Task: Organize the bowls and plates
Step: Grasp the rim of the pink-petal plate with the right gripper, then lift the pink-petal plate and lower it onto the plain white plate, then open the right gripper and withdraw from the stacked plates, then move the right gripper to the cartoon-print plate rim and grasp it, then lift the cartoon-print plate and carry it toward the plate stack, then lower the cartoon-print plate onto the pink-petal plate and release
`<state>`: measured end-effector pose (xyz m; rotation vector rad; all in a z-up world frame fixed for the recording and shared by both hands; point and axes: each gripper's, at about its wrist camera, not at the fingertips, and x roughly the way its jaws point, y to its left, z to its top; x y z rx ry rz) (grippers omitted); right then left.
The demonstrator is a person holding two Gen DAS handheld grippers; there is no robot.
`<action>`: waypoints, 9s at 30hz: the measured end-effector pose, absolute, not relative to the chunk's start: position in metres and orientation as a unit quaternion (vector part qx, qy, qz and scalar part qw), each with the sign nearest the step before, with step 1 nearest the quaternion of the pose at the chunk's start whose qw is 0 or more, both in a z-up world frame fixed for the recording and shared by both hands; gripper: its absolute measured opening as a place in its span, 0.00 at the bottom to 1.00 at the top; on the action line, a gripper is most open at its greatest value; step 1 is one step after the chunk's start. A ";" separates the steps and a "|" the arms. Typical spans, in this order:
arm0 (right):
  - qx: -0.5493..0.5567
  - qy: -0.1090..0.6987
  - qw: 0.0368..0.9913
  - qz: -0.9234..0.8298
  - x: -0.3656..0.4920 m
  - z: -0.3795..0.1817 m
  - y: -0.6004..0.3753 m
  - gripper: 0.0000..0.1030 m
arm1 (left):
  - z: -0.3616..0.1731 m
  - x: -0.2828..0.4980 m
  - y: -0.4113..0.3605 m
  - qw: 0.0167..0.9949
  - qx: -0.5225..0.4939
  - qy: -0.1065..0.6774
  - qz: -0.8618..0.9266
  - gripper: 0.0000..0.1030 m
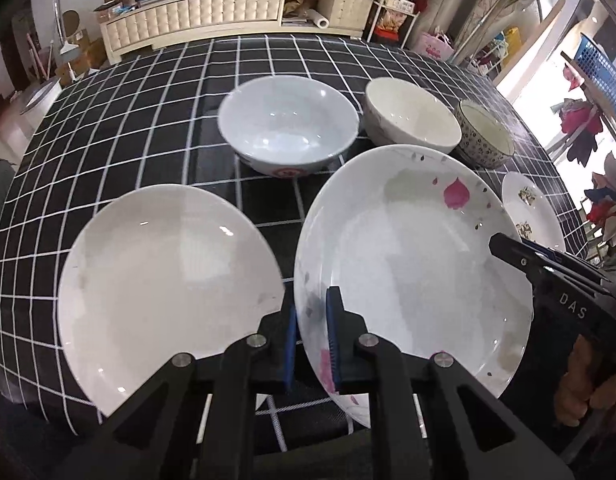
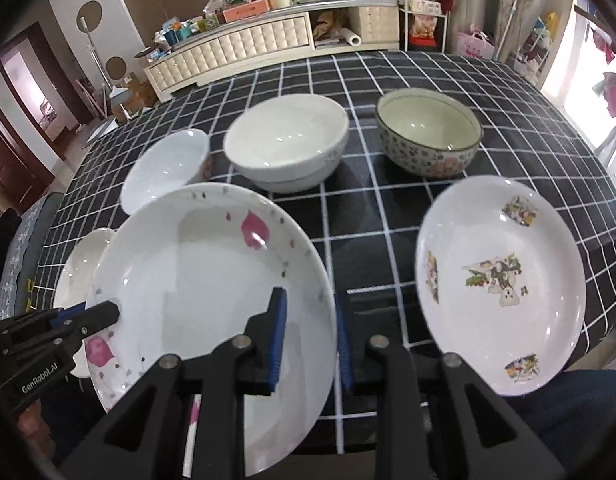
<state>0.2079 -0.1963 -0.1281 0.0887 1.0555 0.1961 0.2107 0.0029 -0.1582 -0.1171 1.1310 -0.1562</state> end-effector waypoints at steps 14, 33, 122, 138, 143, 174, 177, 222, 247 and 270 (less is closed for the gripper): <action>0.029 0.512 0.846 0.143 0.206 -0.127 -0.130 0.27 | -0.149 0.180 0.071 0.847 -0.079 0.526 -0.021 0.11; -0.023 0.529 0.827 0.189 0.216 -0.142 -0.035 0.27 | -0.161 0.158 0.154 0.837 -0.110 0.534 0.039 0.11; -0.013 0.333 0.936 0.115 0.144 -0.005 -0.194 0.88 | -0.016 0.145 -0.058 0.929 -0.007 0.361 -0.078 0.77; 0.006 0.382 0.923 0.052 0.173 -0.029 -0.275 0.87 | -0.050 0.201 -0.147 0.899 0.031 0.417 -0.129 0.77; 0.009 0.404 0.914 0.041 0.186 -0.047 -0.294 0.87 | -0.068 0.225 -0.161 0.884 0.016 0.447 -0.138 0.77; 0.048 0.535 0.843 0.019 0.229 -0.159 -0.370 0.26 | -0.196 0.281 -0.232 0.791 0.027 0.581 -0.188 0.15; 0.060 0.541 0.838 0.037 0.231 -0.163 -0.369 0.21 | -0.197 0.281 -0.235 0.792 0.027 0.581 -0.186 0.15; -0.002 0.510 0.845 0.160 0.215 -0.103 -0.163 0.23 | -0.115 0.199 -0.008 0.854 -0.059 0.515 -0.038 0.15; -0.069 0.532 0.813 0.226 0.202 -0.138 -0.004 0.23 | -0.148 0.143 0.145 0.839 -0.119 0.526 0.068 0.14; -0.089 0.558 0.799 0.206 0.224 -0.158 0.018 0.23 | -0.168 0.170 0.169 0.836 -0.127 0.531 0.054 0.14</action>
